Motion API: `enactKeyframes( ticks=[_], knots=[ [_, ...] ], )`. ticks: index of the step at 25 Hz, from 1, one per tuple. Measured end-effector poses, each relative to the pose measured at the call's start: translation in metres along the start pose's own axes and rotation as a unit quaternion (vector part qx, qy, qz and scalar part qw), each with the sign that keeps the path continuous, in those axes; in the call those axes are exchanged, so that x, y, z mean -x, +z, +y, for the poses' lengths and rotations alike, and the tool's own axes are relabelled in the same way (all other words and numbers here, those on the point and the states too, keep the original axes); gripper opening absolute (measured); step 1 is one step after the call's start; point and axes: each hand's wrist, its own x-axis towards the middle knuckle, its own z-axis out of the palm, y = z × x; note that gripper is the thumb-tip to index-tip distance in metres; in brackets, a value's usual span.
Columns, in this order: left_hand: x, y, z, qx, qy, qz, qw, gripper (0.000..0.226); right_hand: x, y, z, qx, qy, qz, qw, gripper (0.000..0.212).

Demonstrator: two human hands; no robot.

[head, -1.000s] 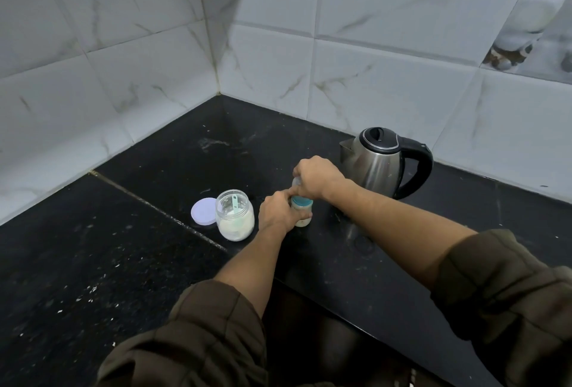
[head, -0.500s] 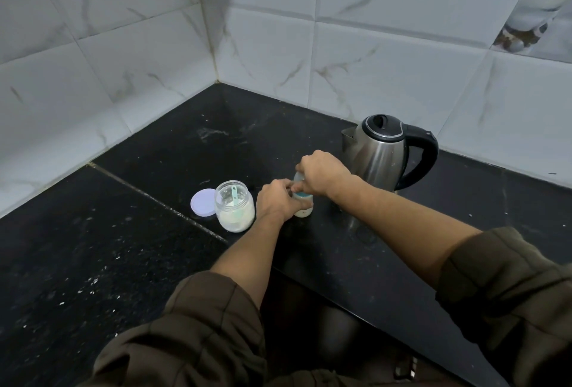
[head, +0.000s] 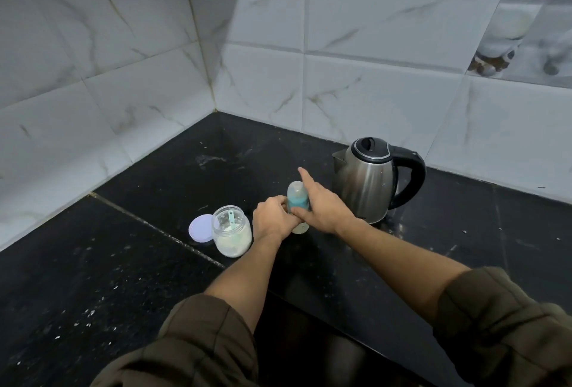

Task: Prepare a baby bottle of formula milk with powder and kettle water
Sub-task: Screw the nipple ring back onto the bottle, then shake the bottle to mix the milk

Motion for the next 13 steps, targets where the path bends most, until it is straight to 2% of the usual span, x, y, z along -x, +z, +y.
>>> enactKeyframes(
  ticks=[3,5,8,10,13],
  knots=[
    [-0.004,-0.013,0.008,0.018,0.023,0.041,0.999,0.032,-0.002,-0.007,0.002,-0.034,-0.043,0.044,0.998,0.094],
    [-0.01,-0.026,0.017,0.04,0.039,0.072,0.996,0.039,-0.007,-0.018,-0.001,-0.066,-0.09,0.039,0.993,0.088],
    [-0.022,-0.05,0.031,0.061,0.08,0.079,0.992,0.047,-0.022,-0.043,-0.007,-0.134,-0.104,0.008,0.986,0.108],
    [-0.03,-0.064,0.043,0.066,0.107,0.086,0.988,0.051,-0.034,-0.059,-0.012,-0.114,-0.127,0.001,0.985,0.124],
    [-0.042,-0.082,0.064,0.083,0.116,0.108,0.984,0.053,-0.052,-0.073,-0.025,-0.066,-0.144,0.086,0.984,0.126]
  ],
)
